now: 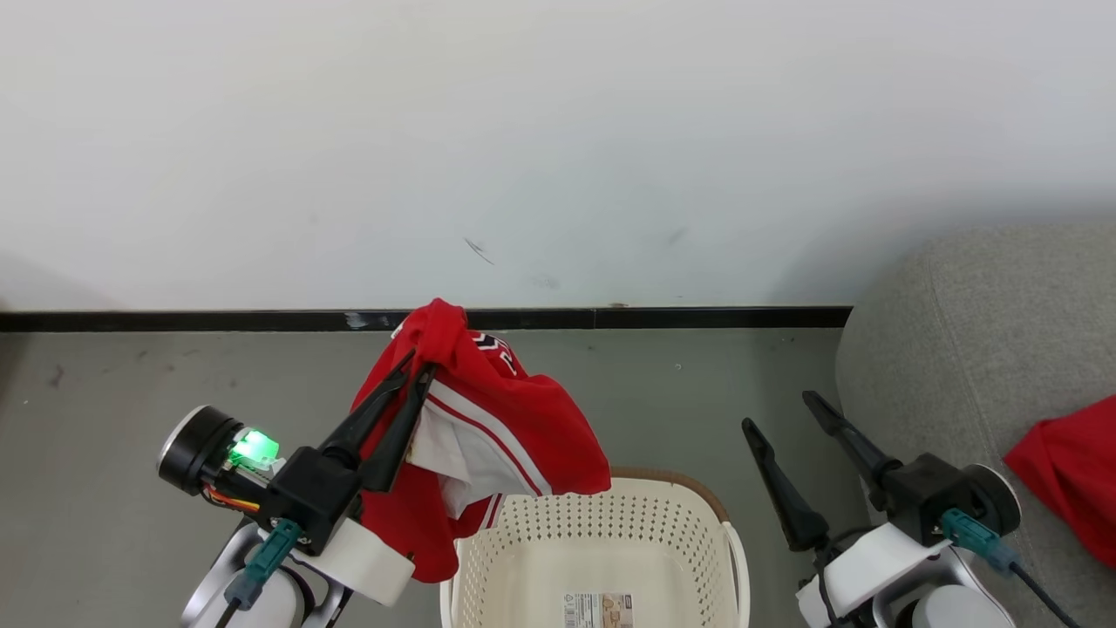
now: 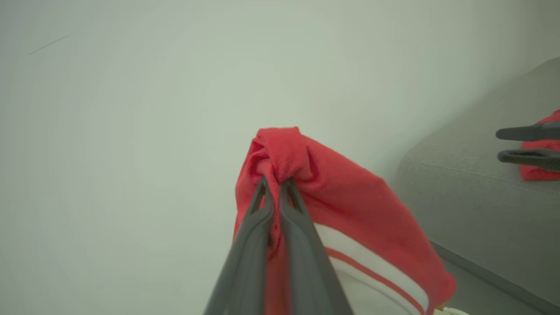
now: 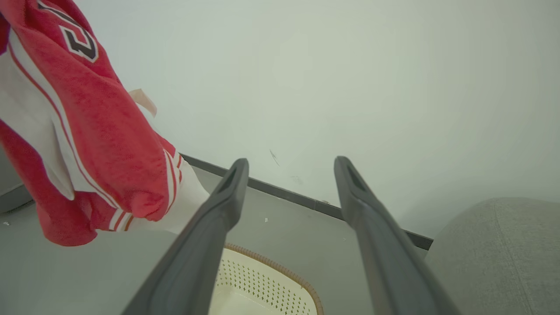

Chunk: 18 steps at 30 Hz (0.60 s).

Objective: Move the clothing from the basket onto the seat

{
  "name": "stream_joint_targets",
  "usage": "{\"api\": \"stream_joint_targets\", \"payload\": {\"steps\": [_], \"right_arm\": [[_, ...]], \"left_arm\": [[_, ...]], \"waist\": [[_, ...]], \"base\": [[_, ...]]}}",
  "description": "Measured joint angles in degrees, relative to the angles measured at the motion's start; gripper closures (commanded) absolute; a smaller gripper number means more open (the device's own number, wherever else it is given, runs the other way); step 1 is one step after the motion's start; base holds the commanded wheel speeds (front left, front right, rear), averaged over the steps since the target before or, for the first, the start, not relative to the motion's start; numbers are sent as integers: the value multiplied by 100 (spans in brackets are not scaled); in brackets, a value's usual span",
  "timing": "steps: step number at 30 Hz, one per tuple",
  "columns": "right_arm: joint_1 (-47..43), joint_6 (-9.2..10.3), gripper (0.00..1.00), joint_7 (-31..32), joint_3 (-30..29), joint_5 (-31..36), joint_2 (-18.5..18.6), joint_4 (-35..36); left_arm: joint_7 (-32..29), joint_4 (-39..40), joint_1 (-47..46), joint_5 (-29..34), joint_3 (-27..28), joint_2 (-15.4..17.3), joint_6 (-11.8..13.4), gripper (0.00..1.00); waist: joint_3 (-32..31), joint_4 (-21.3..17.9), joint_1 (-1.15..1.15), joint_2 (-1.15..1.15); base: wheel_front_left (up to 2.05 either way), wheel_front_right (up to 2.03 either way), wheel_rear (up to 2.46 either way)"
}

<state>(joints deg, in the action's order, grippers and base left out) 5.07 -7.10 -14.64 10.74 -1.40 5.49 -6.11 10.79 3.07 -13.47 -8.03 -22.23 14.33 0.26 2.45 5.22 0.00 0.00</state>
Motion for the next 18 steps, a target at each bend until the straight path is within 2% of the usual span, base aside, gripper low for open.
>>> {"api": "stream_joint_targets", "payload": {"steps": [7, 13, 18], "right_arm": [[-24, 0, 0, 0, 643, -79, 226, -3], [9, 0, 0, 0, 1895, -311, 589, -21], [234, -1, 0, 1, 2458, -432, 909, -69]], "left_arm": [[-189, 75, -1, -1, -246, 9, -212, 100], [-344, 231, -27, -1, -430, 19, -380, 100], [-412, 454, -131, -1, -639, -53, -453, 100]], "waist": [[-205, 163, 0, 0], [-337, 181, 0, 0], [-341, 114, 0, 0]], "base": [[0, 0, 0], [0, 0, 0], [0, 0, 0]]}}
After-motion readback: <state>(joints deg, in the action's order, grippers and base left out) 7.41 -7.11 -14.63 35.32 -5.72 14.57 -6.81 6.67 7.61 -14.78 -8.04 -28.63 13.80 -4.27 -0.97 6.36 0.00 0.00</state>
